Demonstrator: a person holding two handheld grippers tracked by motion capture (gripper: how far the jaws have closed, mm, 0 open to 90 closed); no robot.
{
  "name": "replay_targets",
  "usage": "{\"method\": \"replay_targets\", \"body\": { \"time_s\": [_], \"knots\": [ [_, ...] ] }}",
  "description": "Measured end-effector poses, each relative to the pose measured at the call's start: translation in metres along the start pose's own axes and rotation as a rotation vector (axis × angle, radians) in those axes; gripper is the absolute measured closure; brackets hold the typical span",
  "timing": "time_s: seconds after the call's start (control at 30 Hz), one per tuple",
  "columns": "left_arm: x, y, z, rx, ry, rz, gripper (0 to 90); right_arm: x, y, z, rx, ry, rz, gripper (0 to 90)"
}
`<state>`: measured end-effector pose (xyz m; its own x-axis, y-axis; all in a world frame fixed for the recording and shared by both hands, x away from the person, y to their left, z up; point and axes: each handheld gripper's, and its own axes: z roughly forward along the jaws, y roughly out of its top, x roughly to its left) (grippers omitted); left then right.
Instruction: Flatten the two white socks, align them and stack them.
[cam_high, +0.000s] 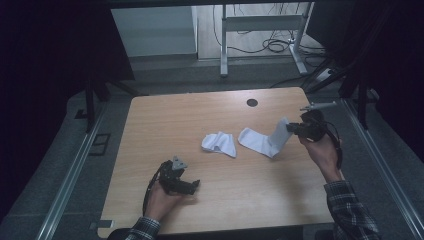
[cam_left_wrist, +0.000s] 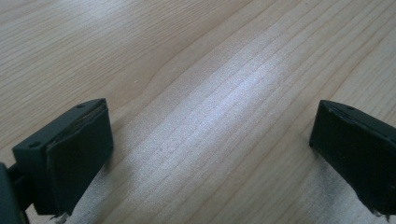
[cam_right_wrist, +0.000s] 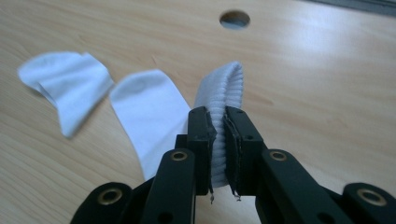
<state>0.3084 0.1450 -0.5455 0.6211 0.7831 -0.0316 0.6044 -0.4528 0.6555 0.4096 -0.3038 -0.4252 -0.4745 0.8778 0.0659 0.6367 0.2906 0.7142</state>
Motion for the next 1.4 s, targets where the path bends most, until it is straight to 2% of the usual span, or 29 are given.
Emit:
{"method": "replay_targets", "body": {
  "time_s": [0.17, 0.2, 0.23, 0.27, 0.3, 0.37, 0.4, 0.43, 0.47, 0.5, 0.6, 0.73, 0.8, 0.9, 0.97, 1.03, 1.1, 1.2, 1.23, 1.4],
  "knots": [
    [-0.001, 0.001, 0.001, -0.003, 0.004, -0.011, 0.0, -0.010, -0.027, 0.004, 0.004, -0.010, 0.019, 79.5],
    [-0.001, 0.001, 0.001, -0.003, 0.004, -0.011, 0.0, -0.010, -0.027, 0.004, 0.004, -0.010, 0.019, 79.5],
    [-0.001, 0.001, 0.001, -0.002, 0.005, -0.012, 0.0, -0.013, -0.038, 0.007, 0.010, -0.015, 0.023, 79.5],
    [-0.001, 0.001, 0.001, -0.002, 0.005, -0.012, 0.0, -0.013, -0.038, 0.007, 0.010, -0.015, 0.023, 79.5],
    [0.000, 0.001, 0.001, -0.004, 0.007, -0.009, 0.0, -0.015, -0.049, 0.010, 0.016, -0.023, 0.026, 79.4],
    [0.000, 0.001, 0.002, -0.005, 0.007, -0.011, 0.0, -0.018, -0.059, 0.014, 0.026, -0.030, 0.032, 79.3],
    [0.000, 0.001, 0.002, -0.005, 0.007, -0.011, 0.0, -0.018, -0.059, 0.014, 0.026, -0.030, 0.032, 79.3],
    [0.000, 0.001, 0.002, -0.006, 0.008, -0.012, 0.0, -0.022, -0.069, 0.018, 0.038, -0.032, 0.041, 79.0],
    [0.000, 0.001, 0.002, -0.006, 0.008, -0.012, 0.0, -0.022, -0.069, 0.018, 0.038, -0.032, 0.041, 79.0],
    [-0.001, 0.002, 0.002, -0.007, 0.009, -0.015, 0.0, -0.026, -0.078, 0.022, 0.056, -0.038, 0.047, 78.7],
    [0.000, 0.002, 0.002, -0.004, 0.013, -0.011, 0.0, -0.036, -0.089, 0.025, 0.088, -0.053, 0.059, 78.3],
    [-0.001, 0.002, 0.002, -0.006, 0.016, -0.017, 0.0, -0.045, -0.098, 0.026, 0.111, -0.084, 0.066, 77.6],
    [-0.001, 0.002, 0.002, -0.006, 0.016, -0.019, 0.0, -0.048, -0.102, 0.027, 0.113, -0.071, 0.078, 75.5],
    [-0.001, 0.002, 0.002, -0.006, 0.018, -0.021, 0.0, -0.049, -0.103, 0.027, 0.092, -0.068, 0.077, 67.4],
    [-0.001, 0.003, 0.002, -0.006, 0.020, -0.023, 0.3, -0.049, -0.103, 0.027, 0.086, -0.065, 0.079, 66.6],
    [-0.001, 0.005, 0.002, -0.009, 0.021, -0.025, 4.1, -0.049, -0.103, 0.025, 0.076, -0.067, 0.073, 62.2],
    [-0.001, 0.008, 0.002, -0.006, 0.019, -0.019, 12.5, -0.049, -0.103, 0.025, 0.072, -0.068, 0.073, 60.8],
    [-0.003, 0.014, 0.002, -0.009, 0.018, -0.011, 16.5, -0.051, -0.103, 0.021, 0.056, -0.076, 0.068, 58.7],
    [-0.005, 0.021, 0.004, -0.031, 0.006, -0.009, 19.1, -0.052, -0.104, 0.019, 0.051, -0.081, 0.070, 58.3],
    [-0.009, 0.042, 0.010, -0.072, -0.045, -0.019, 27.5, -0.056, -0.108, 0.019, 0.057, -0.086, 0.076, 57.0]
  ]
}}
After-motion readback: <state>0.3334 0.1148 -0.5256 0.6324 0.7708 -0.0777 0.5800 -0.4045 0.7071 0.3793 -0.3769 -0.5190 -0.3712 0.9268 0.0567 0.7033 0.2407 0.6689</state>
